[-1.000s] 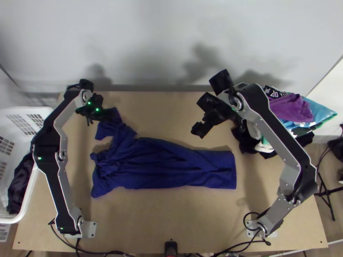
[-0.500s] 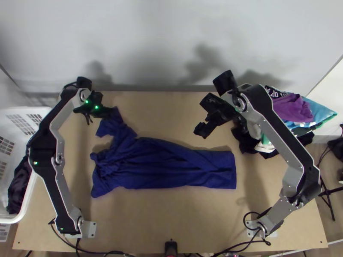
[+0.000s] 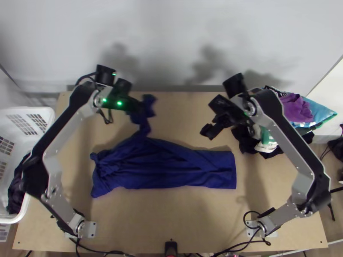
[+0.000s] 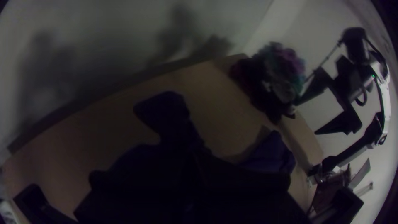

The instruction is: Fold the t-shirt

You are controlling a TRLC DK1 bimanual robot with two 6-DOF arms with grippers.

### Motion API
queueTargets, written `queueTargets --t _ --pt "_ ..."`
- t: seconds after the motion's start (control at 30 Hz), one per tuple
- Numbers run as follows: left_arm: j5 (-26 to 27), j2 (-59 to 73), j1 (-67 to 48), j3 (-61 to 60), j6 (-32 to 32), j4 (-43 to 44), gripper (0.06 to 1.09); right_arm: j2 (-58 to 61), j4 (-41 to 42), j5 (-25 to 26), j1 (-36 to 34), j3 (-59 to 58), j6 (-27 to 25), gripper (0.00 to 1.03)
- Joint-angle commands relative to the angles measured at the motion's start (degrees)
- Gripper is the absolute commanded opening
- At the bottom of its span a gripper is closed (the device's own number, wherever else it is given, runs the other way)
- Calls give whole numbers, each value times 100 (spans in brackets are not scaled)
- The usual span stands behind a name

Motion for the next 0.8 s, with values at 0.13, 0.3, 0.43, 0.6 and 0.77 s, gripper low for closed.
queueTargets --t 0.13,0.3,0.43,0.6,0.77 --pt "102 -845 -2028 -379 586 610 21 -1359 166 6 -1323 -907 370 98" --pt "102 -687 -2643 -924 788 1322 22 -2273 175 6 -1824 -1373 344 98" --pt "102 -415 -3126 -1056 849 1752 22 -2888 175 6 -2185 -1637 353 98" --pt "102 -89 -3390 -1170 911 2473 22 -3512 193 6 -2413 -2050 344 98" --pt "198 412 -3601 -1179 972 2745 24 -3969 254 6 -2475 -2621 370 98"
